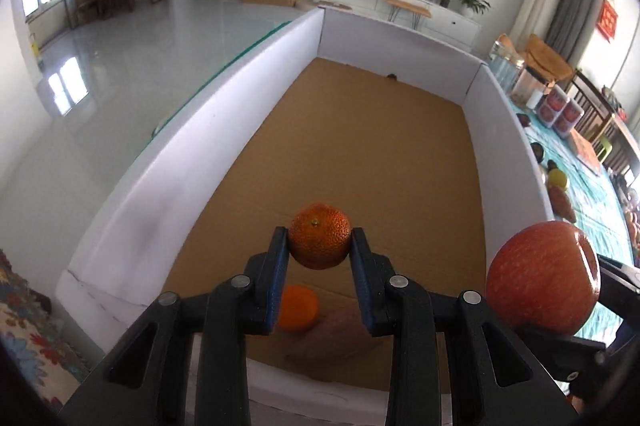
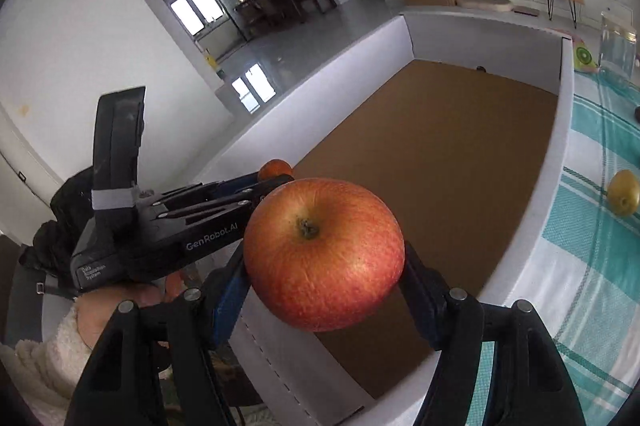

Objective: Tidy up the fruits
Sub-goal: 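Open both grippers over the white box, dropping orange and red apple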

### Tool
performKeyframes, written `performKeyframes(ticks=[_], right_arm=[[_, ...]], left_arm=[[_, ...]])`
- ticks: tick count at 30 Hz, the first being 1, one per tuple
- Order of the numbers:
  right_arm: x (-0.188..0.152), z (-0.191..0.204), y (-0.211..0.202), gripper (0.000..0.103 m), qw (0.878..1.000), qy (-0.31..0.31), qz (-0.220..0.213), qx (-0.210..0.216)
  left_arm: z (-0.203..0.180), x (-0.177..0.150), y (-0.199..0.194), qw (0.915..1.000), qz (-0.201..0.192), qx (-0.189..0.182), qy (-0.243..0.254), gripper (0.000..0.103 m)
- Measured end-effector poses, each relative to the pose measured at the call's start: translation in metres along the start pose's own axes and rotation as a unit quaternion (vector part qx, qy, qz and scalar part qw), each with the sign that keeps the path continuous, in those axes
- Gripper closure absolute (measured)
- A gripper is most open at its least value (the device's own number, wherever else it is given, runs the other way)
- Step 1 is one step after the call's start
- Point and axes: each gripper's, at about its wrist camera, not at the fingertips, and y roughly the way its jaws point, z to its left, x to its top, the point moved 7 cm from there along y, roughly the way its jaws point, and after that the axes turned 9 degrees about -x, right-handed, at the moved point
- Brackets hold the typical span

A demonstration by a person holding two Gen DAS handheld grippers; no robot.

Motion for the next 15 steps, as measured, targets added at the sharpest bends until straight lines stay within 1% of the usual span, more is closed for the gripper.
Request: performKeyframes(ticks=[2,3,5,6,7,8,9,10,12,14,15], right_arm=[[-0.005,0.004,0.009,0.033,1.0,-0.009,0.005,-0.01],[-0.007,0.004,0.014,0.032,1.0,-0.009,0.01,-0.012],[-0.008,0.004,0.016,0.031,0.999,-0.02,0.005,-0.028],[-0.007,0.004,0.013,0.029,0.999,-0.018,-0.002,-0.026],[-0.006,0.001,0.007,0.027,1.0,-0.013,-0.012,-0.021],[-0.005,-0.003,0.002,0.026,0.999,-0.01,-0.019,-0.026],[-0.004,-0.009,-0.005,0.023,0.999,-0.005,-0.031,-0.029],[-0.003,-0.02,-0.016,0.018,0.999,0.003,-0.045,-0.03],[-0.006,-0.038,-0.035,0.015,0.996,0.02,-0.074,-0.04],[-0.014,-0.061,-0.055,0.013,0.992,0.036,-0.104,-0.063],[-0.021,-0.074,-0.064,0.01,0.989,0.046,-0.117,-0.078]], left_arm=[[0.002,-0.004,0.002,1.0,0.002,0.002,-0.005,0.071],[0.002,-0.006,0.003,1.0,0.003,0.004,-0.008,0.068],[-0.002,-0.007,0.003,0.9999,0.006,0.002,-0.012,0.053],[-0.004,-0.007,0.003,0.9999,0.003,0.0,-0.011,0.037],[-0.008,-0.005,0.001,1.0,-0.004,-0.001,-0.009,0.028],[-0.008,-0.003,-0.002,0.9998,-0.012,0.004,-0.012,0.024],[-0.011,-0.001,-0.004,0.9997,-0.018,0.004,-0.013,0.018],[-0.014,0.002,-0.005,0.9997,-0.022,-0.003,-0.014,0.018],[-0.022,0.005,-0.007,0.9993,-0.028,-0.021,-0.016,0.018],[-0.035,0.005,-0.011,0.9986,-0.036,-0.037,-0.011,0.018],[-0.044,0.006,-0.013,0.9982,-0.041,-0.043,-0.005,0.018]])
